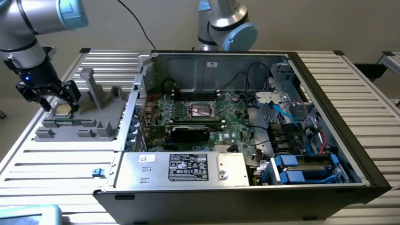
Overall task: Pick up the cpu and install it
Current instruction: 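Pick up the cpu and move it towards the insertion slot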
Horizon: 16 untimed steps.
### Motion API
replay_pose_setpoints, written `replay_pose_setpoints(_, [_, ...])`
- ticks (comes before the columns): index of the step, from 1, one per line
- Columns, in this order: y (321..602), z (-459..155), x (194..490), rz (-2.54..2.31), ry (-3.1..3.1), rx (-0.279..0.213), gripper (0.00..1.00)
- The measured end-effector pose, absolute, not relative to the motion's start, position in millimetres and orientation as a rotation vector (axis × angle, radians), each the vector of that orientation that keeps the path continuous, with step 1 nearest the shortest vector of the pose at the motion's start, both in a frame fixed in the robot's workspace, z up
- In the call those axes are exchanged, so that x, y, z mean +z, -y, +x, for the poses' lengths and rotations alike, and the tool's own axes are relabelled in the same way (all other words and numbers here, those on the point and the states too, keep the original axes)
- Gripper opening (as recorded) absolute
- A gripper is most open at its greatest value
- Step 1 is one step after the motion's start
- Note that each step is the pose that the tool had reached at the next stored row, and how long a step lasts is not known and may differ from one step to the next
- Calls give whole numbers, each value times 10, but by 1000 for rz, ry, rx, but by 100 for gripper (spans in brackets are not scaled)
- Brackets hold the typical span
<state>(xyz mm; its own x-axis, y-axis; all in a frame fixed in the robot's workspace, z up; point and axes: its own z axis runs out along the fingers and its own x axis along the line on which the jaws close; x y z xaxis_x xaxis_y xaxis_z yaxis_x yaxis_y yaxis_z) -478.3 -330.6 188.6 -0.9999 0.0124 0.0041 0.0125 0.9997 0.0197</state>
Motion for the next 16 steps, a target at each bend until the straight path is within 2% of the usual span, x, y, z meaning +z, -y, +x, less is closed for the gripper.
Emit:
replay_pose_setpoints(10, [3277,-4783,1845,-19,3137,-37,85])
replay_pose_setpoints(12, [3270,-4783,1846,-19,3136,-36,76])
replay_pose_setpoints(13, [3269,-4783,1845,-19,3136,-36,76])
replay_pose_setpoints(14, [3267,-4784,1846,-19,3136,-36,70])
replay_pose_setpoints(16, [3264,-4785,1846,-19,3136,-36,70])
